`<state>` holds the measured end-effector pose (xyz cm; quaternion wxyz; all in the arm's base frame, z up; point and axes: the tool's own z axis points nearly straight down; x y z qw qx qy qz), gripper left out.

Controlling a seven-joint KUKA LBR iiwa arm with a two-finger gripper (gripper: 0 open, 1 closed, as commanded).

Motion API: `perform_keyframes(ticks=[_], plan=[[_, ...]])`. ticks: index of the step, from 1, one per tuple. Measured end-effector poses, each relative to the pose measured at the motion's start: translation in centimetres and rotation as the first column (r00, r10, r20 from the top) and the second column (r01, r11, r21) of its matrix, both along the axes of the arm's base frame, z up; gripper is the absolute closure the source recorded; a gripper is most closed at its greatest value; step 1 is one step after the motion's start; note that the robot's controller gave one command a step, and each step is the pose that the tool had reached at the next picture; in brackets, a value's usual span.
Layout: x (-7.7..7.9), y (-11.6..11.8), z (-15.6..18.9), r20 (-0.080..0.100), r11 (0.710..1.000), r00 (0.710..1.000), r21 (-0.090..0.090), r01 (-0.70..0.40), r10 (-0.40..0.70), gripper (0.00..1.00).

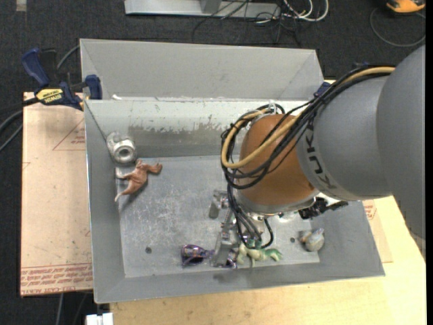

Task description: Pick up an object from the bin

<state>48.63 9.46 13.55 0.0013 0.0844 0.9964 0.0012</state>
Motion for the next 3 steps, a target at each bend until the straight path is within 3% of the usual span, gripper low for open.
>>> perform_keyframes(ticks=[1,2,3], plan=[[-0.3,-1.0,-3.6,0.006,0.923,0.923,0.000,-0.385,0.385,0.00],[-0.5,-0.2,-6.5,0.011,1.000,1.000,0.001,-0.026,0.026,0.00],[-0.2,0.1,-6.5,0.008,0.960,0.960,0.002,-0.281,0.281,1.00]])
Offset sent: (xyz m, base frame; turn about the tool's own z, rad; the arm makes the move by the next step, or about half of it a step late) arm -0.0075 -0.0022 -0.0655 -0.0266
